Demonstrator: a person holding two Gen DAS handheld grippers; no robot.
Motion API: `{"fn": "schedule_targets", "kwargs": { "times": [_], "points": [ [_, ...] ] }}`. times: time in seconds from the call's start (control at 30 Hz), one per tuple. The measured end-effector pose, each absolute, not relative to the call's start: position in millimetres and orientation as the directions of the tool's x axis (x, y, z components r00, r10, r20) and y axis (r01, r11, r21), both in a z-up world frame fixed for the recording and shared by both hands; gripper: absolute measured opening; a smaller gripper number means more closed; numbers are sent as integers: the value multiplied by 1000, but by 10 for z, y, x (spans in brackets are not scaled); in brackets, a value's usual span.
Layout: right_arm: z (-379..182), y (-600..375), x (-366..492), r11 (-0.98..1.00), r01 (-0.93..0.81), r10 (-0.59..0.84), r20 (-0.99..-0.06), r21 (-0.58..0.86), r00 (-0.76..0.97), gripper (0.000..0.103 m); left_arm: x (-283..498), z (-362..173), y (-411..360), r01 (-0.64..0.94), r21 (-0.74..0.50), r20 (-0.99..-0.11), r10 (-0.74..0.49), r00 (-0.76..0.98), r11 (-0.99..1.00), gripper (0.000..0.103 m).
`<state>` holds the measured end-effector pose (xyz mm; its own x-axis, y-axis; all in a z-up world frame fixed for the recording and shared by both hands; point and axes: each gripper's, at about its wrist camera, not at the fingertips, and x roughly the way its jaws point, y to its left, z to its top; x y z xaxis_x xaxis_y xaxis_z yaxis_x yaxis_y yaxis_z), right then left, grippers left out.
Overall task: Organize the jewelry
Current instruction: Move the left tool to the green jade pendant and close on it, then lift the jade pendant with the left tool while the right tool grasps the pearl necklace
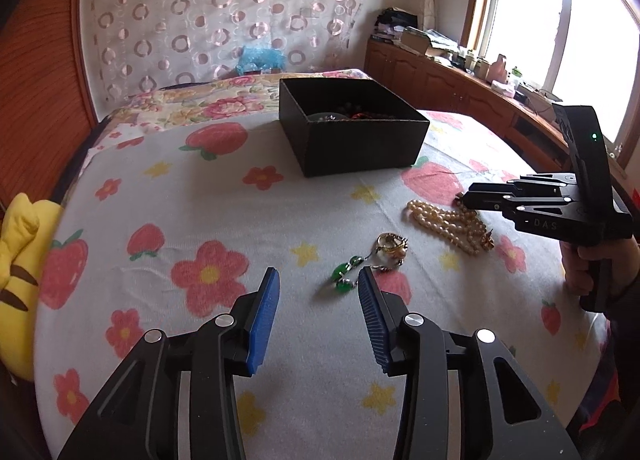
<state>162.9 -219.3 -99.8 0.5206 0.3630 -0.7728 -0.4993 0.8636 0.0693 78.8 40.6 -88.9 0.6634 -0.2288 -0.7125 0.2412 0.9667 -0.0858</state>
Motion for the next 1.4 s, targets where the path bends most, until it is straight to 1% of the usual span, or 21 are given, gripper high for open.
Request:
{"fn": "schedule_targets", "kwargs": {
  "times": [0.2,0.37,0.4,0.47,0.57,0.73,0.83,0.87,1.07,1.4],
  "points": [
    [-1004,-2153,1620,865,-501,335,-777,28,534,22,824,-943,355,250,-86,-727,-232,647,964,39],
    [-1010,-2141,1606,865,-502,334,-776,26,534,23,910,-940,283,263,-93,-729,-245,639,960,39],
    [-1010,-2139,1604,864,-503,335,-776,26,534,24,927,-941,262,266,-87,-730,-243,639,960,39],
    [-1010,-2129,1595,858,-513,345,-776,32,528,29,972,-963,217,271,-74,-740,-235,631,960,39],
    [-1008,-2103,1583,856,-516,338,-777,19,532,30,998,-1000,182,281,-67,-748,-234,620,957,38],
    [-1006,-2091,1575,856,-517,336,-777,16,533,30,1072,-1026,190,274,-80,-756,-237,610,958,29],
    [-1008,-2092,1577,856,-516,335,-777,15,533,30,1109,-1023,189,283,-96,-757,-255,602,954,16],
    [-1008,-2092,1576,856,-516,336,-777,16,533,30,1108,-1022,179,292,-103,-757,-265,597,951,10],
    [-1008,-2087,1576,856,-516,336,-777,16,533,30,957,-951,155,302,-95,-738,-270,618,949,10],
    [-1009,-2088,1577,856,-516,336,-777,16,533,30,651,-537,237,290,-125,-648,-300,700,949,9]
  ]
}}
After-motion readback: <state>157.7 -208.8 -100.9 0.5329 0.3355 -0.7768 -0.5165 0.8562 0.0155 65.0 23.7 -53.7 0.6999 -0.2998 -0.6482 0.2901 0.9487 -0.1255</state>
